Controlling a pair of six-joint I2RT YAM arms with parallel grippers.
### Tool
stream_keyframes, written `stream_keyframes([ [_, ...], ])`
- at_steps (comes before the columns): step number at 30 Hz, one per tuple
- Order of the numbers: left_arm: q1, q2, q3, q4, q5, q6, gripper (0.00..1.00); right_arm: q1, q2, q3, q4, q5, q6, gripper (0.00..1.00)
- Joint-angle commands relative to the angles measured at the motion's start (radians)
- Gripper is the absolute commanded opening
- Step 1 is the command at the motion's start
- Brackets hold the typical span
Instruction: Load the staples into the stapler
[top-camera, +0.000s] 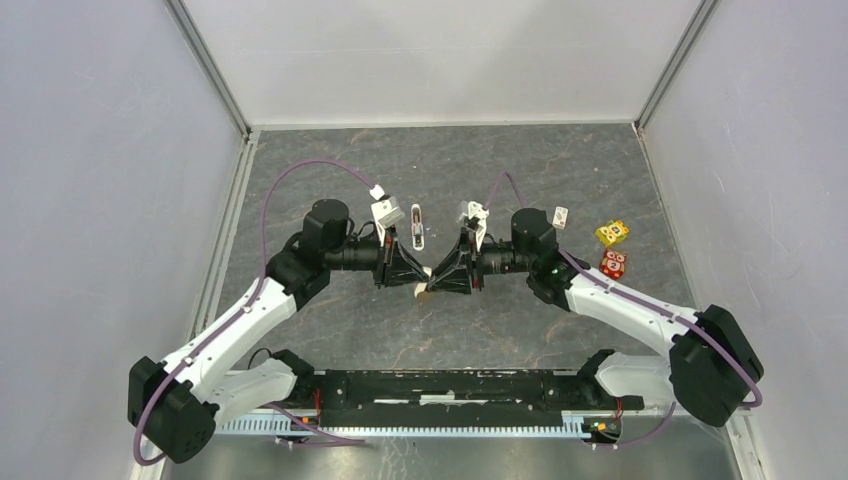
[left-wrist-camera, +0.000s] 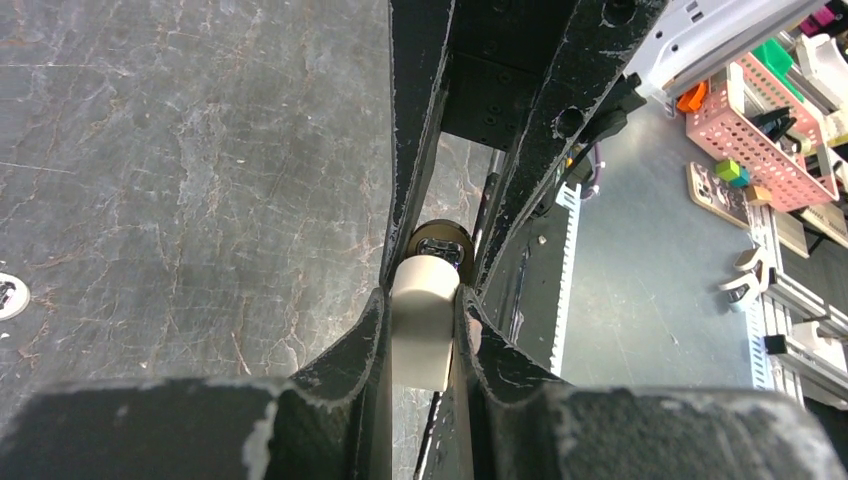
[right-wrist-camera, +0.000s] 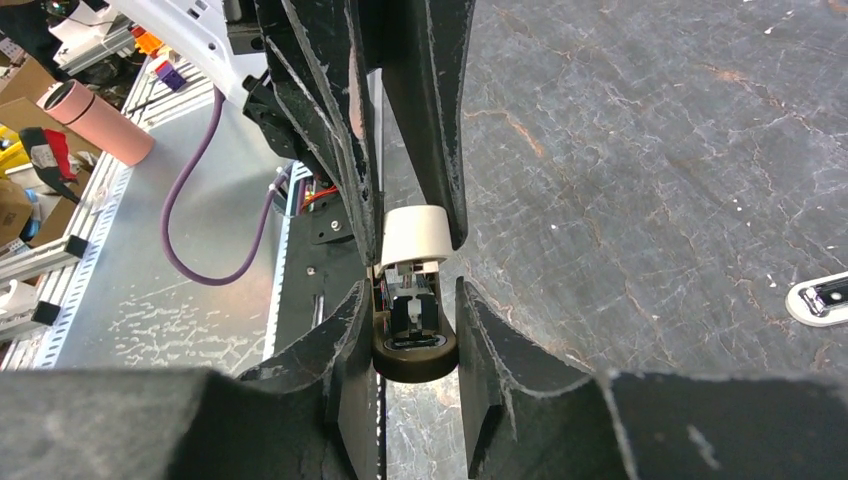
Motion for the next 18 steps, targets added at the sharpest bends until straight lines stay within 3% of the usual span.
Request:
stream_keyframes([
  [1, 0.025, -0.049, 0.008, 0.111, -0.106, -0.061, 0.02, 0.005, -0.033, -0.012, 0.06, -0.017, -0.007, 0.2],
  [11, 0.153, -0.117, -0.099, 0.421, -0.092, -0.354, 0.02, 0.007, -0.022, -0.113, 0.21, -0.024, 0.094, 0.21],
  [18, 0.176, -0.157, -0.16, 0.52, -0.172, -0.43, 0.02, 0.005, 0.008, -0.179, 0.395, -0.029, 0.24, 0.24],
])
